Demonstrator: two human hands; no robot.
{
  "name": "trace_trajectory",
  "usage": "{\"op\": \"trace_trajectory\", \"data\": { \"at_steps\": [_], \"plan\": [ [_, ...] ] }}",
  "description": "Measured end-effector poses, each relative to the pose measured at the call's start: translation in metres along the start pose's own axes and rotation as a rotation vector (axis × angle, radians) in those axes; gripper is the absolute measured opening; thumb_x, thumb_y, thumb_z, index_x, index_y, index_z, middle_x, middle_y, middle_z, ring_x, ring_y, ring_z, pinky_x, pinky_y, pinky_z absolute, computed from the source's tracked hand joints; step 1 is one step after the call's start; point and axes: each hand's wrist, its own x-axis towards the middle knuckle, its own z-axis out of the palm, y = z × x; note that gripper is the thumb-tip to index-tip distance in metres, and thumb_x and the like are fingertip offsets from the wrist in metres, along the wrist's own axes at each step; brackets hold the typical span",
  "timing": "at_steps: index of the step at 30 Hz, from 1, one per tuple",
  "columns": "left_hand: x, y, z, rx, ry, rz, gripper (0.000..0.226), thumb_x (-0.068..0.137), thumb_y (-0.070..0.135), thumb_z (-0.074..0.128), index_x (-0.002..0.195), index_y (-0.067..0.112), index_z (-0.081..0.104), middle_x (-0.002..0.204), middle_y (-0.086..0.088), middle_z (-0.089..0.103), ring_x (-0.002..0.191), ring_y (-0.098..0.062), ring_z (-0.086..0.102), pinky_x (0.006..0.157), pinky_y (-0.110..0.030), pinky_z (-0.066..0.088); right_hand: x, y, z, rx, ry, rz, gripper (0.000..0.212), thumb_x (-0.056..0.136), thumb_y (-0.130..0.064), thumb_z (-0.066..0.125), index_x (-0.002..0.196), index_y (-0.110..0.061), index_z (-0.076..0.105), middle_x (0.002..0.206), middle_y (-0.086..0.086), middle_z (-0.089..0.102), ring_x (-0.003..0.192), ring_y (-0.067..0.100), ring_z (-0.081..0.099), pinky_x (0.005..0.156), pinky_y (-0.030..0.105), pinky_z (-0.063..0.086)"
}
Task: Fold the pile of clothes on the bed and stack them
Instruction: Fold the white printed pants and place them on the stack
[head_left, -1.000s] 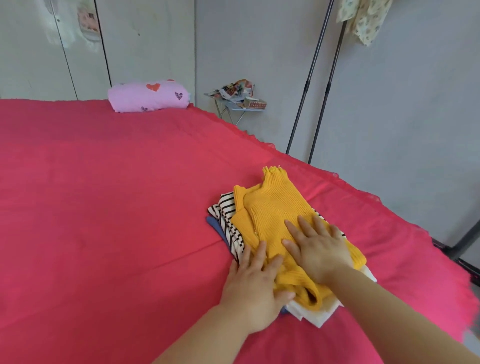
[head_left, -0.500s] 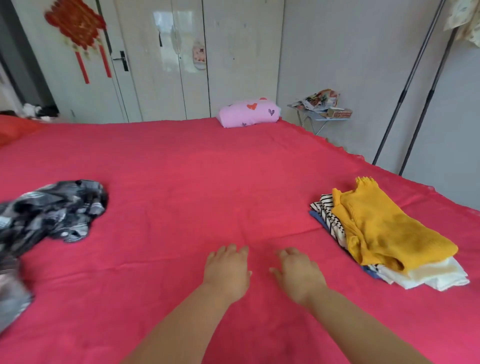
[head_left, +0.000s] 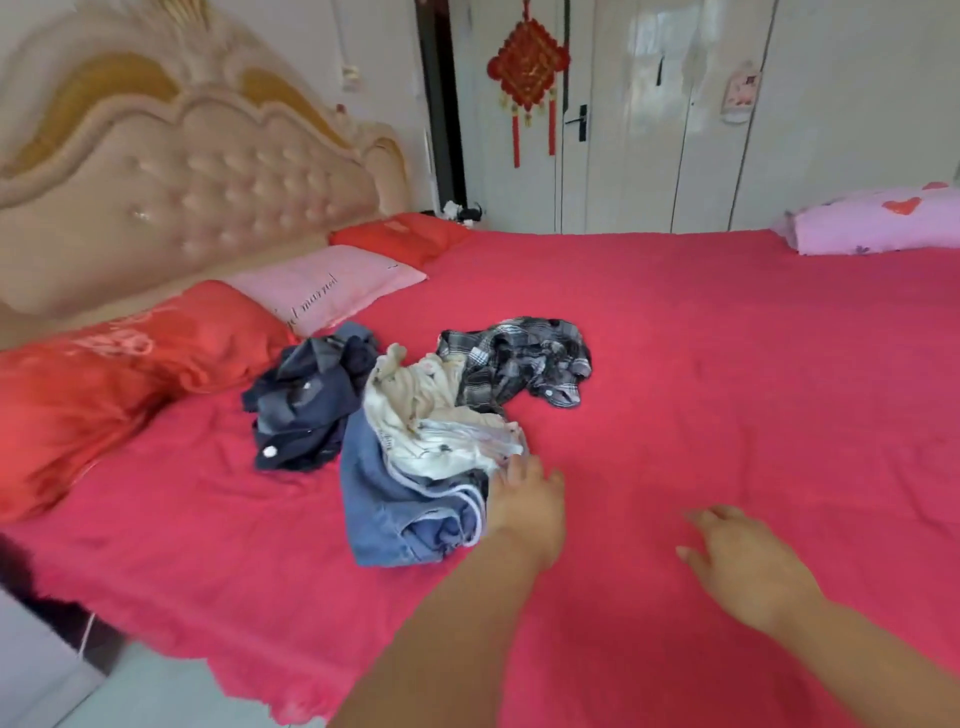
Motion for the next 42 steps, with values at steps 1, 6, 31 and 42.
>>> {"op": "trace_trajectory", "data": {
  "at_steps": [1, 6, 31, 42],
  "plan": [
    [-0.001, -0.02, 0.001, 0.02, -0.009, -0.04, 0.055, 0.093, 0.021, 0.047, 0.143, 0.011, 0.026, 0.149, -0.017, 0.022, 0.14, -0.036, 0.015, 0.111, -0.051, 0.018, 0.003, -0.013, 0.002, -0.005, -0.009, -0.015, 0.047, 0.095, -0.04, 0.042, 0.138, -0.024, 0.038, 0.136, 0.002, 0.044, 0.125, 0.022, 0.046, 0.104, 0.035, 0.039],
    [0.011, -0.087, -0.003, -0.044, 0.02, -0.155, 0.064, 0.093, 0.017, 0.043, 0.149, 0.019, 0.009, 0.157, -0.011, -0.002, 0.144, -0.033, -0.005, 0.114, -0.051, 0.01, 0.019, -0.054, 0.007, -0.042, -0.032, -0.067, 0.046, 0.095, -0.04, 0.042, 0.138, -0.025, 0.039, 0.135, -0.001, 0.043, 0.125, 0.021, 0.046, 0.102, 0.034, 0.04],
    [0.013, 0.03, -0.054, -0.806, 0.27, 0.409, 0.068, 0.075, 0.031, 0.073, 0.136, 0.02, 0.044, 0.129, -0.003, 0.05, 0.121, -0.021, 0.041, 0.103, -0.029, 0.031, 0.022, 0.018, -0.101, 0.264, 0.391, -0.103, 0.021, 0.079, -0.007, 0.058, 0.099, -0.011, 0.062, 0.095, 0.011, 0.063, 0.093, 0.027, 0.053, 0.067, 0.026, 0.029],
    [0.009, 0.058, 0.027, -0.387, -0.135, 0.278, 0.078, 0.083, 0.03, 0.063, 0.147, 0.021, 0.02, 0.147, -0.004, 0.027, 0.134, -0.024, 0.028, 0.108, -0.039, 0.032, -0.086, 0.205, -0.13, 0.125, 0.424, 0.306, 0.054, 0.061, -0.014, 0.043, 0.11, -0.007, 0.064, 0.111, 0.015, 0.061, 0.108, 0.033, 0.053, 0.087, 0.032, 0.036]
  ]
}}
